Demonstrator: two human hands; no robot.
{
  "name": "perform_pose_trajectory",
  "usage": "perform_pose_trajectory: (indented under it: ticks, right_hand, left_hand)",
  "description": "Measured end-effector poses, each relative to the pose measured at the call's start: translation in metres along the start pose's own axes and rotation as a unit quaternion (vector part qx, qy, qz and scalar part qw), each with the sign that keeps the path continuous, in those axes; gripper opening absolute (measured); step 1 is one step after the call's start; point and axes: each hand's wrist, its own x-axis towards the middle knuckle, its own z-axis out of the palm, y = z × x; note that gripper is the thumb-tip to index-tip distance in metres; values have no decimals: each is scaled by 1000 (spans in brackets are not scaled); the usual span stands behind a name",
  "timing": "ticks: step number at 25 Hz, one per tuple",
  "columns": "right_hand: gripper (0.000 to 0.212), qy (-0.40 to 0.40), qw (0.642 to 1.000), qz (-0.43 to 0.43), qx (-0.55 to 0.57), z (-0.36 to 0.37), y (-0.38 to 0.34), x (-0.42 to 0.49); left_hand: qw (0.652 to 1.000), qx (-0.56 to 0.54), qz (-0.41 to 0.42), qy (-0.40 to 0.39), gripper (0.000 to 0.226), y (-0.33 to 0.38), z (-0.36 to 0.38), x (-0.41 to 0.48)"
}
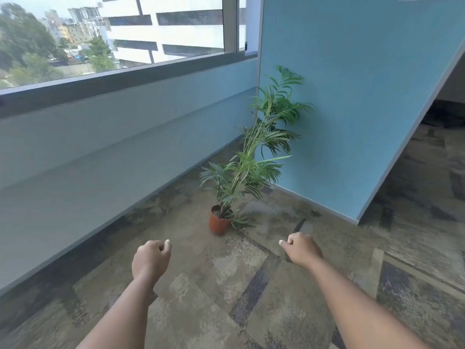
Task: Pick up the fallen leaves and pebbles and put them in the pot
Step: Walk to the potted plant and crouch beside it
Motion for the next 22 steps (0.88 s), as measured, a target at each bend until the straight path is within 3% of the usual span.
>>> perform_pose_trajectory:
  ticks: [3, 14, 22]
  right_hand:
    - [42, -14, 1000, 13, 15, 6, -16, 57]
    - [47, -69, 997, 0, 43, -8, -81, 250]
    - [41, -122, 991, -13, 51, 50, -68, 418]
  left_hand:
    - [999, -19, -36, 8, 53, 12, 13, 53]
    - [997, -36, -45, -47, 52, 90, 58, 224]
    - [993, -64, -95, -39, 52, 131, 166, 322]
